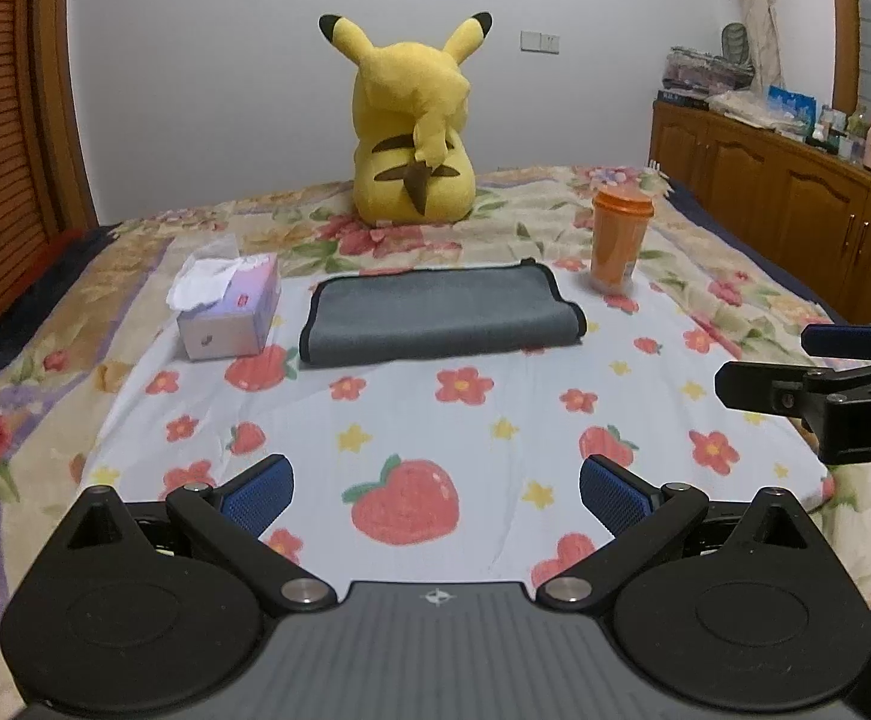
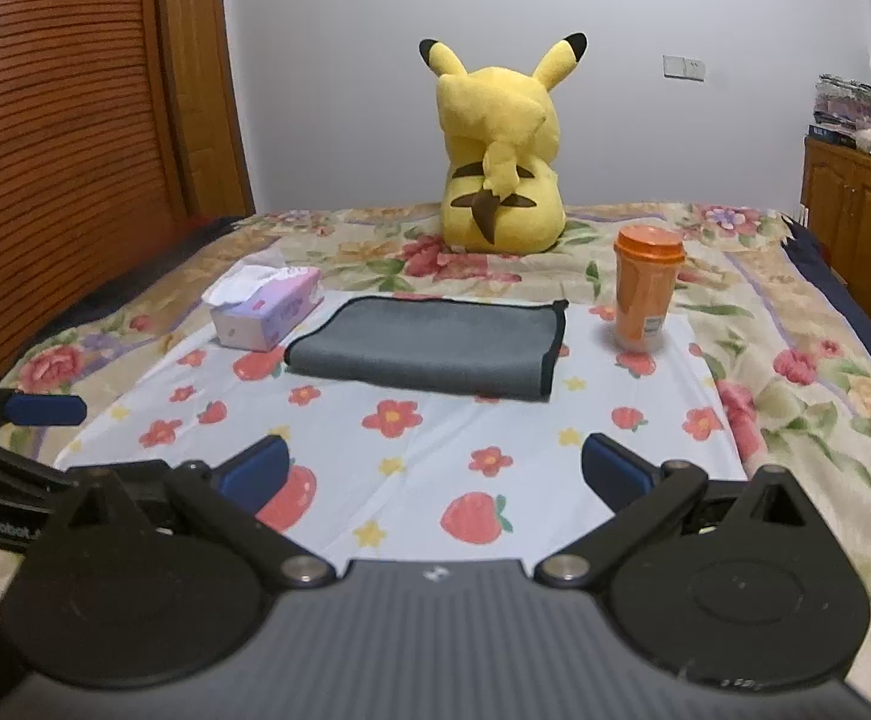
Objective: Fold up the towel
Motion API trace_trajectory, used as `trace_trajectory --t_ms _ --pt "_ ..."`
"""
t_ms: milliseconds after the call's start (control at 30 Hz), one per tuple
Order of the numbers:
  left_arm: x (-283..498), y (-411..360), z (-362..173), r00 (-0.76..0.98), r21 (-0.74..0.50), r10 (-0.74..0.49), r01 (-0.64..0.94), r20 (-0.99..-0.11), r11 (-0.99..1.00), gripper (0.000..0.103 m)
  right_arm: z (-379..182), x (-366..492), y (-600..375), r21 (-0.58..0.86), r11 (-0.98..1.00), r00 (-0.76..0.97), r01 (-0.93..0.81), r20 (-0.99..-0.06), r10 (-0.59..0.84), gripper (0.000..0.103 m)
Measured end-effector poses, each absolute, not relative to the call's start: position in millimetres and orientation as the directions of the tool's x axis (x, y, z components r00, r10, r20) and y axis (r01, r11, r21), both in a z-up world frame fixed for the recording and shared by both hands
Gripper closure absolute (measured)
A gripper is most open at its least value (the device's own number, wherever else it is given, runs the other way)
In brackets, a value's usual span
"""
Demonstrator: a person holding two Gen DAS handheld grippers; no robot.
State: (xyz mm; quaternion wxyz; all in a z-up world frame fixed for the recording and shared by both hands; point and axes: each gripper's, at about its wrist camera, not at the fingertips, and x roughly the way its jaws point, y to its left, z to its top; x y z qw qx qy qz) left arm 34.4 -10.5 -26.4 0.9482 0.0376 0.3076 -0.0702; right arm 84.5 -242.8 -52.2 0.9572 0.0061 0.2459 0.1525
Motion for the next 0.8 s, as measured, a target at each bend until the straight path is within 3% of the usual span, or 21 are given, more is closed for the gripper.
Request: trace_trajectory --t_ms 433,800 --pt "38.0 -15.1 -44.6 0.791 0.037 -0.099 0.152 -0.604 0.988 0.000 -73.0 79.8 -250.3 0.089 0.964 0.831 -0.249 -0.491 0.260 0.000" --pt "35.9 -8.2 -40.7 0.821 0.019 -0.103 0.137 -0.561 0.990 0.000 -75.7 80.7 -251.8 0.082 0.969 0.849 -0.232 -0.470 0.243 0.000"
